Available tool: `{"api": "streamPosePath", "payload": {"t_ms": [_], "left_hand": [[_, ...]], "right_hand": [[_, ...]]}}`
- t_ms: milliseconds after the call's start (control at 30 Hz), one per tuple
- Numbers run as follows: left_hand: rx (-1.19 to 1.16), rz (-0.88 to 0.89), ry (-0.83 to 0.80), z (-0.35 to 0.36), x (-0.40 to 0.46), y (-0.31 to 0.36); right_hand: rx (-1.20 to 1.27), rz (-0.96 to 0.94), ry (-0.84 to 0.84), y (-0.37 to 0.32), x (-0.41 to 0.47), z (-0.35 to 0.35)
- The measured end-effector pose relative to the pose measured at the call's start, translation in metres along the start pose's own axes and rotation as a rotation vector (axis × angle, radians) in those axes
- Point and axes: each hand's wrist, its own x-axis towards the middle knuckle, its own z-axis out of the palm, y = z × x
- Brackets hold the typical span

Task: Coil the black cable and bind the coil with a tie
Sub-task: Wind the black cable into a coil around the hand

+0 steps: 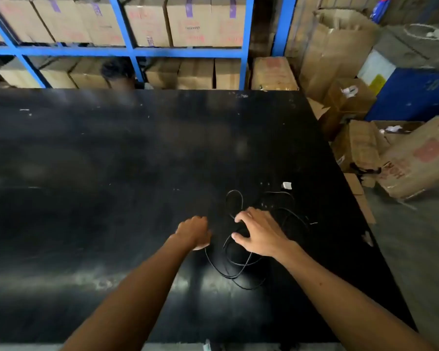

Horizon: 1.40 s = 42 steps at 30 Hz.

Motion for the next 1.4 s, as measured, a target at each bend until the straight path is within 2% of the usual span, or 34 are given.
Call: {"api": "streamPosePath", "payload": {"t_ms": [100, 167, 333, 500, 567, 633, 700, 767, 833, 900, 967, 1100, 1267, 1400], "left_hand": [[-0.022, -0.063, -0.044, 0.024, -0.006, -0.012], [-0.09, -0.11, -0.068, 0.04, -0.008, -0.015], [-0.264, -0.221, -0.043, 0.064, 0.002, -0.018], [-0.612, -0.403, 0.012, 0.08, 0.013, -0.02], [-0.734, -0.436, -0.002, 0.085, 0.017, -0.026], [-0.981, -0.433, -0.024, 0.084, 0.018, -0.033], [-1.281, -0.393, -0.061, 0.073, 0.017, -0.038], [-1.512, -0.332, -0.141, 0.054, 0.016, -0.04], [-1.677, -0.194, -0.237, 0.034, 0.019, -0.039], [-1.822, -0.007, -0.296, 0.013, 0.021, -0.032], [-1.93, 0.162, -0.341, -0.009, 0.021, -0.018], [-1.928, 0.406, -0.41, -0.048, 0.022, 0.02], [-1.764, 0.425, -0.435, -0.083, 0.029, 0.065], [-1.731, 0.422, -0.459, -0.105, 0.036, 0.092]], "right_hand": [[-0.041, -0.09, -0.081, -0.021, 0.002, 0.03], [-0.062, -0.097, -0.17, -0.034, -0.001, 0.051], [-0.144, -0.08, -0.268, -0.053, -0.006, 0.094], [-0.215, -0.025, -0.228, -0.057, -0.008, 0.123], [-0.192, -0.01, -0.205, -0.057, -0.007, 0.126], [-0.073, 0.02, -0.158, -0.057, -0.008, 0.12], [0.183, 0.063, -0.067, -0.055, -0.008, 0.107], [0.594, 0.18, -0.035, -0.053, -0.006, 0.085], [0.956, 0.275, -0.065, -0.05, -0.002, 0.061], [1.129, 0.287, -0.063, -0.045, 0.002, 0.041], [1.235, 0.283, -0.085, -0.04, 0.005, 0.023], [1.33, 0.252, -0.08, -0.031, 0.011, -0.005], [1.356, 0.204, -0.025, -0.011, 0.014, -0.029], [1.426, 0.2, 0.049, 0.005, 0.012, -0.045]]}}
